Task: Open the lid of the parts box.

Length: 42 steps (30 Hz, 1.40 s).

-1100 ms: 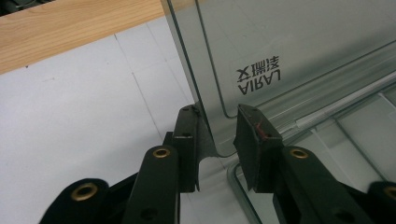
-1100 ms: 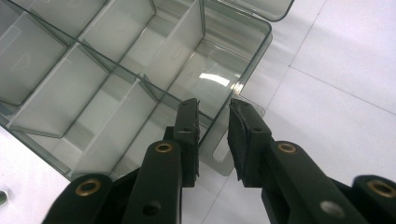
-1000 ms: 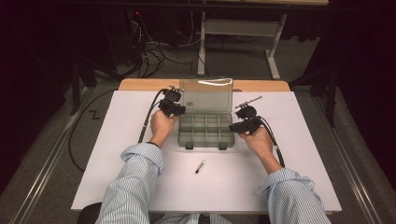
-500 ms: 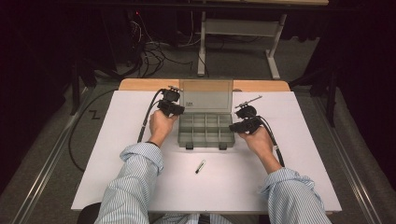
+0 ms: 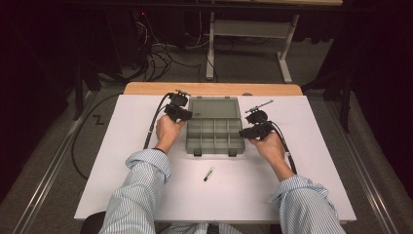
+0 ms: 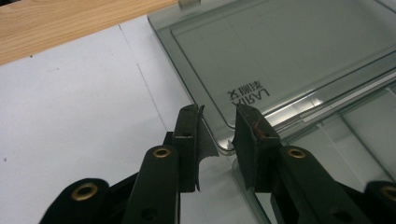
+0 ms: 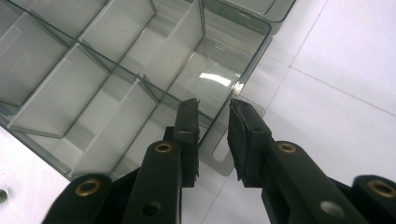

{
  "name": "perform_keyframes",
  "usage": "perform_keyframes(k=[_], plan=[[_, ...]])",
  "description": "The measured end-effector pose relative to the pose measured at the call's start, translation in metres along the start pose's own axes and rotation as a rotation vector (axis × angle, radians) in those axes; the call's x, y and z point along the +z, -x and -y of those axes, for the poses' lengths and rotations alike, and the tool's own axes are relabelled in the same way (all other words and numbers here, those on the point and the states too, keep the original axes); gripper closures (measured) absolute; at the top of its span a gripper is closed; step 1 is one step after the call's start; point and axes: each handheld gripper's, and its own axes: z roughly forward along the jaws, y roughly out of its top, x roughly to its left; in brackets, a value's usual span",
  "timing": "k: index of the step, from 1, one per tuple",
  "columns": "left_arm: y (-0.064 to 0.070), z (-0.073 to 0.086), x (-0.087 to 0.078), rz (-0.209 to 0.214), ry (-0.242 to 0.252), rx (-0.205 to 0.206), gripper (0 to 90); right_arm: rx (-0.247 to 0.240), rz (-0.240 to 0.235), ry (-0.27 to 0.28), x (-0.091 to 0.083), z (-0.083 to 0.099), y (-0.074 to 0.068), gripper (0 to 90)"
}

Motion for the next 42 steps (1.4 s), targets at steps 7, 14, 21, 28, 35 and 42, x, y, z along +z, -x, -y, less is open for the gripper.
perform_keyframes(k=[7,14,21,28,35,42], plan=[[0.001,-0.001,-0.002,-0.011,0.006,0.017,63.8,-0.002,0.0,0.001,0.0,0.0,0.0,75.7],[-0.001,-0.001,-0.01,-0.003,0.001,0.019,55.7,0.003,-0.001,0.002,0.0,0.001,0.0,75.7],[0.002,-0.002,-0.025,0.009,0.004,0.064,50.4,0.003,-0.002,0.003,0.0,0.001,0.0,75.7],[0.001,-0.001,-0.031,0.024,-0.006,0.069,50.0,0.003,-0.003,0.007,0.0,0.001,0.0,75.7],[0.006,0.0,-0.037,0.06,-0.01,0.082,49.3,0.004,-0.002,0.006,0.0,0.001,0.0,75.7],[0.013,0.004,-0.047,0.077,0.0,0.106,48.9,0.005,-0.002,0.007,0.0,0.001,0.0,75.7]])
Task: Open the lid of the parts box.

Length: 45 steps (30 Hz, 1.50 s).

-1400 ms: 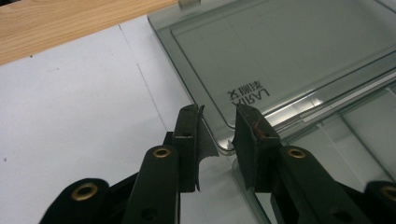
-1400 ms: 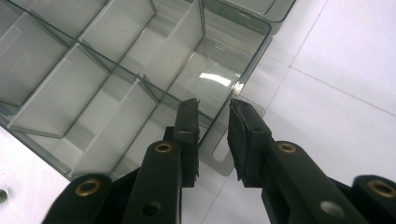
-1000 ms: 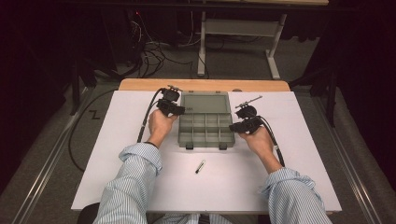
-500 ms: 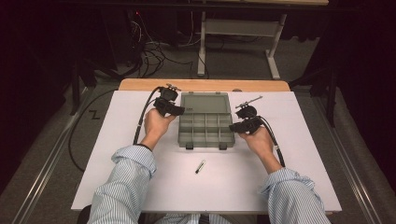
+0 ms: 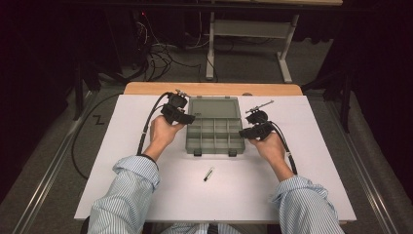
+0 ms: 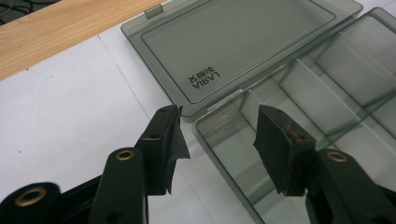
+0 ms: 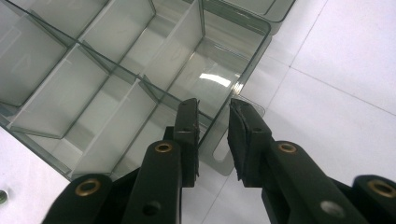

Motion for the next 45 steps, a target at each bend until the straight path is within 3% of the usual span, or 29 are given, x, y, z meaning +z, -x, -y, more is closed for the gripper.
perform_keyframes(k=[12,22,41,45], plan=[[0.0,0.01,-0.013,0.001,-0.004,0.026,47.2,-0.004,-0.001,0.0,0.0,0.0,0.0,75.6],[-0.006,0.021,-0.021,-0.005,0.014,0.007,46.7,-0.005,-0.004,0.0,0.0,0.0,0.001,75.6],[0.002,0.044,-0.038,-0.002,0.043,0.051,44.0,-0.017,-0.003,0.007,0.0,0.001,0.001,75.4],[0.002,0.048,-0.039,0.014,0.043,0.039,43.7,-0.018,0.0,0.007,0.0,0.001,0.0,75.4]])
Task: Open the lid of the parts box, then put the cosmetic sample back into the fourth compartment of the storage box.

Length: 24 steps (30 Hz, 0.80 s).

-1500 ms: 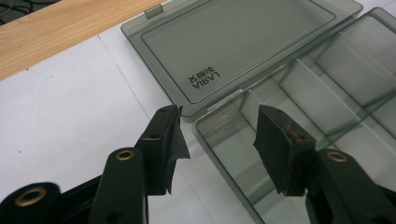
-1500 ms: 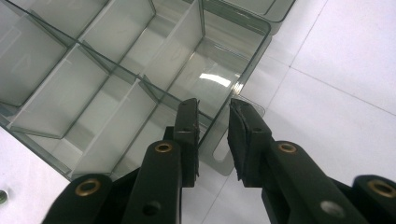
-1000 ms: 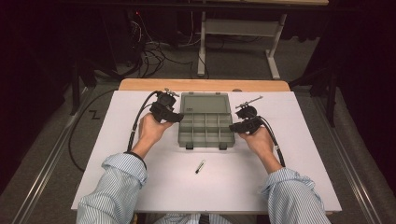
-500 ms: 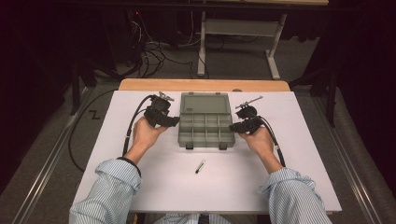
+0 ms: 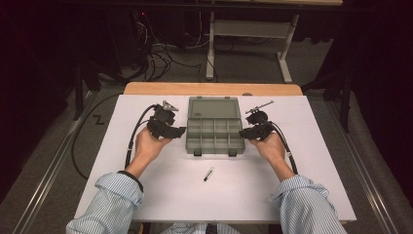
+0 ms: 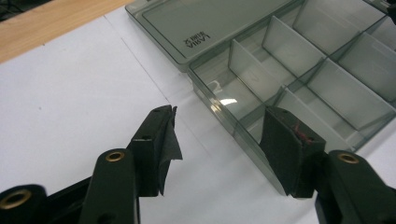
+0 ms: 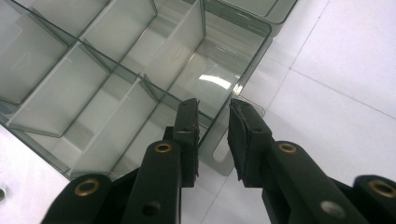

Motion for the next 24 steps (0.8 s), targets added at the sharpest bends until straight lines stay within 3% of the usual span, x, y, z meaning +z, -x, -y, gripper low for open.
perform_keyframes(k=[11,17,24], plan=[[-0.003,0.022,-0.008,0.009,0.022,-0.031,42.9,-0.015,0.01,0.004,0.0,0.0,-0.002,74.0],[-0.006,0.033,-0.016,0.021,0.046,-0.053,42.3,-0.016,-0.012,0.01,-0.001,0.001,-0.002,69.9],[-0.001,0.049,-0.022,-0.007,0.072,-0.054,42.6,-0.031,-0.03,0.061,-0.01,0.004,-0.004,66.6]])
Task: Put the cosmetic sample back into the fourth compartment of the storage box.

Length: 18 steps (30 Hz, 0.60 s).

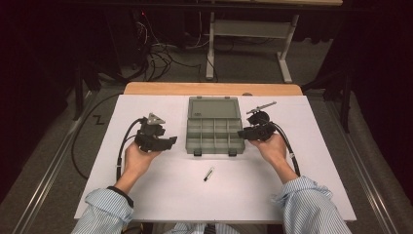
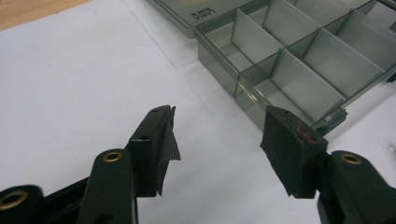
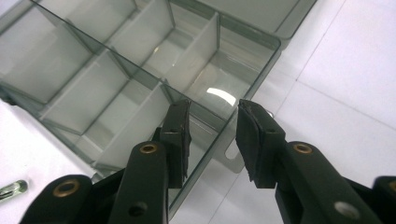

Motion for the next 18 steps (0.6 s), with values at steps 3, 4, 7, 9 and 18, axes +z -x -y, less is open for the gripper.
perform_keyframes(k=[3,4,7,9,18], plan=[[0.001,0.006,-0.004,-0.006,0.018,-0.005,42.4,-0.017,-0.005,0.016,-0.005,0.003,-0.003,66.0],[0.002,0.008,-0.005,-0.005,0.027,-0.006,42.3,-0.023,-0.008,0.023,-0.007,0.004,-0.003,65.6],[0.003,0.014,-0.01,0.0,0.052,-0.016,41.1,-0.028,-0.027,0.035,-0.01,0.007,-0.006,64.4],[0.004,0.018,-0.013,-0.004,0.067,-0.022,41.1,-0.042,-0.031,0.03,-0.012,0.008,-0.008,63.4],[0.01,0.036,-0.029,-0.018,0.142,-0.045,40.0,-0.079,-0.042,0.044,-0.023,0.018,-0.021,59.2]])
